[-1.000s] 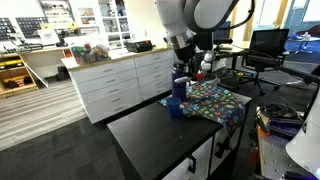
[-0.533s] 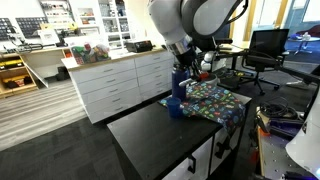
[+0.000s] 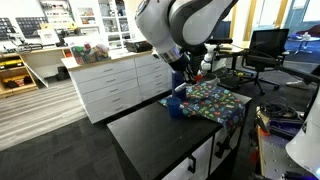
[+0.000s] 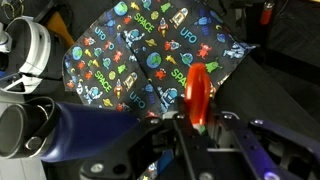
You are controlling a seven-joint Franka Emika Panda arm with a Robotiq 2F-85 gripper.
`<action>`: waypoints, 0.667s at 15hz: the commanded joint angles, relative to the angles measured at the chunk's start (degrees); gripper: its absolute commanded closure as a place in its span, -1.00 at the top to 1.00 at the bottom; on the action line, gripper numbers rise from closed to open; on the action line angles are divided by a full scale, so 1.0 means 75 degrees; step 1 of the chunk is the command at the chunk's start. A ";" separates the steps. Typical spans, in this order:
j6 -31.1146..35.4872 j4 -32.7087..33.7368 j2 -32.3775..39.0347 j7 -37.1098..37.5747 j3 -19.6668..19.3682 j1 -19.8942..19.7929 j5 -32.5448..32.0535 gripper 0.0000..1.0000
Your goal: Pick up the pen from the table and put it in the blue cup.
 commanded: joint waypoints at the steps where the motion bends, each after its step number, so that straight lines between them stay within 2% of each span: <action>1: -0.0542 0.0425 0.0408 -0.0368 -0.0028 0.0156 -0.0345 -0.85; 6: -0.0948 0.0658 0.0799 -0.0898 0.0002 0.0270 -0.0830 -0.85; 10: -0.0918 0.0816 0.1095 -0.1259 0.0041 0.0365 -0.1061 -0.85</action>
